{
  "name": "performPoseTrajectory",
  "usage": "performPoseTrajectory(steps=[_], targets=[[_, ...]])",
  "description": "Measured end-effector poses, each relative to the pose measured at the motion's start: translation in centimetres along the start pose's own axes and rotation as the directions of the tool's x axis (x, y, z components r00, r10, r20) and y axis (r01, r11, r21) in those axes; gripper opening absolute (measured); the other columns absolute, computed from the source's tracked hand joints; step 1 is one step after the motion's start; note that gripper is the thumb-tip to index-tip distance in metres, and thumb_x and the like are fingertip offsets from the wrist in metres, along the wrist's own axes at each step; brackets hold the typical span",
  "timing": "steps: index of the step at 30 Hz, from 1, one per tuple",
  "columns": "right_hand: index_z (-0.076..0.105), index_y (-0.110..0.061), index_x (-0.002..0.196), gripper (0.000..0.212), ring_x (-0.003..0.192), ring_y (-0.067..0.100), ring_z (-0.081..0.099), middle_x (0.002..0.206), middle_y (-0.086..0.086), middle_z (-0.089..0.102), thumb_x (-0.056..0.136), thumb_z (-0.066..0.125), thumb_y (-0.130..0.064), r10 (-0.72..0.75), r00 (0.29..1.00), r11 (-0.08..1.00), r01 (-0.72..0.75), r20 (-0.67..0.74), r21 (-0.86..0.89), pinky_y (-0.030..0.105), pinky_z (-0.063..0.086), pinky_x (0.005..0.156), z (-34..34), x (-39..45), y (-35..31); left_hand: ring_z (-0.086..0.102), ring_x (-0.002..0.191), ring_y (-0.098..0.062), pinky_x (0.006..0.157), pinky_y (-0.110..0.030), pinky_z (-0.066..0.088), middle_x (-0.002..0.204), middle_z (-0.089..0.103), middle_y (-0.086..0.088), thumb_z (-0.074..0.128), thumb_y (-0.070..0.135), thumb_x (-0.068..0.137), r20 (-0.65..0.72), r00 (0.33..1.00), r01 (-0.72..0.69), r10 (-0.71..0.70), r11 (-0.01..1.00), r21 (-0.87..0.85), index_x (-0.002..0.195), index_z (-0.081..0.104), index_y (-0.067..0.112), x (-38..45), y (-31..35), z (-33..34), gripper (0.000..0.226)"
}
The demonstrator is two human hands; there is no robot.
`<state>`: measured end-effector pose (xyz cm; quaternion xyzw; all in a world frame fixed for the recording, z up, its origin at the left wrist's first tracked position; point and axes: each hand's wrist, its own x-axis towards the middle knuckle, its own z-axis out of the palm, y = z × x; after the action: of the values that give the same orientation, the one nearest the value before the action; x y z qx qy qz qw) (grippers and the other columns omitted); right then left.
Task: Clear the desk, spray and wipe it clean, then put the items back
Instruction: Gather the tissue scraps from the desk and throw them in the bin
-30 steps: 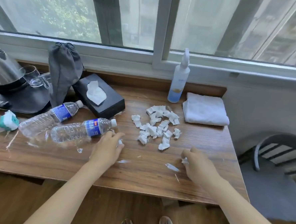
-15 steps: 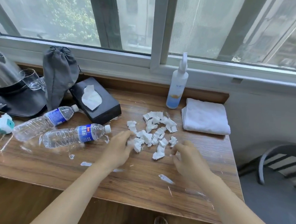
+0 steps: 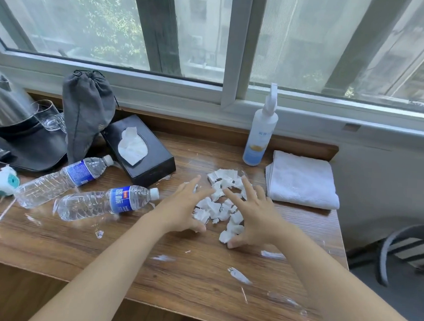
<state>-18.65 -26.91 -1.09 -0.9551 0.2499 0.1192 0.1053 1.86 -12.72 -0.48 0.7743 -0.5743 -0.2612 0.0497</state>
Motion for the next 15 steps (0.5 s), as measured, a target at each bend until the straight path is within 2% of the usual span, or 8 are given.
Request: performPoseTrajectory(steps=[2, 5, 8, 12, 15], targets=[[-0.014, -0.05, 0.156, 0.143, 0.15, 0.038, -0.003, 0.165, 0.005, -0.026, 0.051, 0.076, -0.085, -0.034, 0.999, 0.999, 0.034, 0.01, -0.024, 0.059, 0.024, 0.117, -0.6, 1.4, 0.4, 0.005, 0.162, -0.025, 0.121, -0.053, 0.035, 0.176, -0.005, 0.004, 0.087, 0.045, 0.082, 0.015, 1.0, 0.002, -0.003, 1.0, 0.015, 0.161, 0.018, 0.054, 0.5, 0.5, 0.0, 0.106], [-0.014, -0.05, 0.156, 0.143, 0.15, 0.037, -0.005, 0.166, 0.005, -0.026, 0.052, 0.08, -0.081, -0.076, 0.996, 0.996, 0.078, 0.04, -0.04, 0.06, 0.024, 0.117, -1.7, 3.8, 0.7, 0.019, 0.156, -0.025, 0.115, -0.047, 0.041, 0.17, 0.018, 0.0, 0.082, 0.038, 0.088, 0.007, 1.0, 0.005, -0.005, 1.0, -0.005, 0.161, 0.022, 0.05, 1.2, 0.6, 0.1, 0.095], [-0.007, -0.045, 0.159, 0.138, 0.146, 0.035, 0.006, 0.167, 0.006, -0.008, 0.058, 0.083, -0.073, -0.11, 0.992, 0.994, 0.112, 0.06, -0.018, 0.055, 0.03, 0.116, -2.4, 5.6, 0.9, 0.033, 0.142, -0.019, 0.107, -0.041, 0.045, 0.151, 0.037, 0.004, 0.081, 0.035, 0.091, -0.033, 0.999, 0.008, -0.01, 0.999, -0.042, 0.156, 0.036, 0.047, 1.7, 0.3, 0.3, 0.079], [0.011, -0.041, 0.16, 0.119, 0.132, 0.026, 0.024, 0.153, 0.003, 0.026, 0.067, 0.081, -0.069, -0.15, 0.987, 0.989, 0.149, 0.05, 0.023, 0.041, 0.039, 0.107, -1.8, 7.0, 1.4, 0.041, 0.117, -0.014, 0.091, -0.034, 0.041, 0.122, 0.042, 0.009, 0.074, 0.036, 0.096, -0.069, 0.998, 0.008, -0.011, 0.999, -0.041, 0.142, 0.053, 0.04, 1.9, 0.4, 0.6, 0.05], [0.039, -0.035, 0.152, 0.094, 0.116, 0.019, 0.03, 0.128, -0.002, 0.038, 0.072, 0.08, -0.063, -0.152, 0.988, 0.98, 0.15, 0.0, 0.129, 0.037, 0.041, 0.101, -0.7, 7.4, 1.7, 0.049, 0.119, -0.021, 0.086, -0.035, 0.043, 0.12, 0.047, 0.006, 0.068, 0.034, 0.101, -0.108, 0.994, -0.009, 0.004, 0.999, -0.042, 0.135, 0.059, 0.032, 2.1, 0.5, 1.0, 0.036]])
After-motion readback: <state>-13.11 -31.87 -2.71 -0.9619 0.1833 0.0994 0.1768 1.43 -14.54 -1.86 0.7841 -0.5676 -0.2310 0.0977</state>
